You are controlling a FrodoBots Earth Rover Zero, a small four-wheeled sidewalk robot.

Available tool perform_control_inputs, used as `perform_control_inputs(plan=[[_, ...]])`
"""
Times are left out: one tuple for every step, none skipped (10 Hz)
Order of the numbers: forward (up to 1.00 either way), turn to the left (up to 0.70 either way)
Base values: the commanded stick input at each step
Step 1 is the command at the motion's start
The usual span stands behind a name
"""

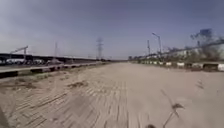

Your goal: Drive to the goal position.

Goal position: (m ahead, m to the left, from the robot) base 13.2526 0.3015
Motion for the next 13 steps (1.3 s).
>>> perform_control_inputs(plan=[[1.0,-0.22],[1.0,-0.4],[1.0,-0.4],[1.0,-0.24],[1.0,0.0],[1.0,0.0],[1.0,0.0],[1.0,0.0],[1.0,0.0],[1.0,0.0],[1.0,0.0],[1.0,0.0],[1.0,0.0]])
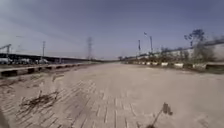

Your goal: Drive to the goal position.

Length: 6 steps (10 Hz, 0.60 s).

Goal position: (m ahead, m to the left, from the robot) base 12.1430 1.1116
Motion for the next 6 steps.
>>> perform_control_inputs(plan=[[1.0,0.0],[1.0,0.0],[1.0,0.0],[1.0,0.0],[1.0,0.0],[1.0,0.0]])
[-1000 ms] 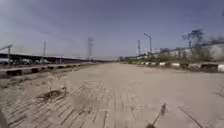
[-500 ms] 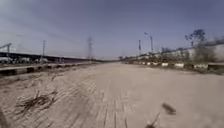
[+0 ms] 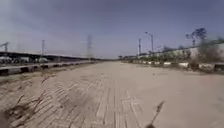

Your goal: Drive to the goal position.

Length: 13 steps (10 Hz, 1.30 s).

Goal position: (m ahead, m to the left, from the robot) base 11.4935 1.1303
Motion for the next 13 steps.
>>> perform_control_inputs(plan=[[1.0,0.0],[1.0,0.0],[1.0,0.0],[1.0,0.0],[1.0,0.0],[1.0,0.0],[1.0,0.0],[1.0,0.0],[1.0,0.0],[1.0,0.0],[1.0,0.0],[1.0,0.0],[1.0,0.0]])
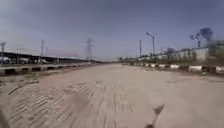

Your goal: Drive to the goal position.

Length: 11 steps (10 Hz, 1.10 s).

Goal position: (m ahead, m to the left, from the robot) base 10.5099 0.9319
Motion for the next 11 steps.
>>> perform_control_inputs(plan=[[1.0,0.0],[1.0,0.0],[1.0,0.0],[1.0,0.0],[1.0,0.0],[1.0,0.0],[1.0,0.0],[1.0,0.0],[1.0,0.0],[1.0,0.0],[1.0,0.0]])
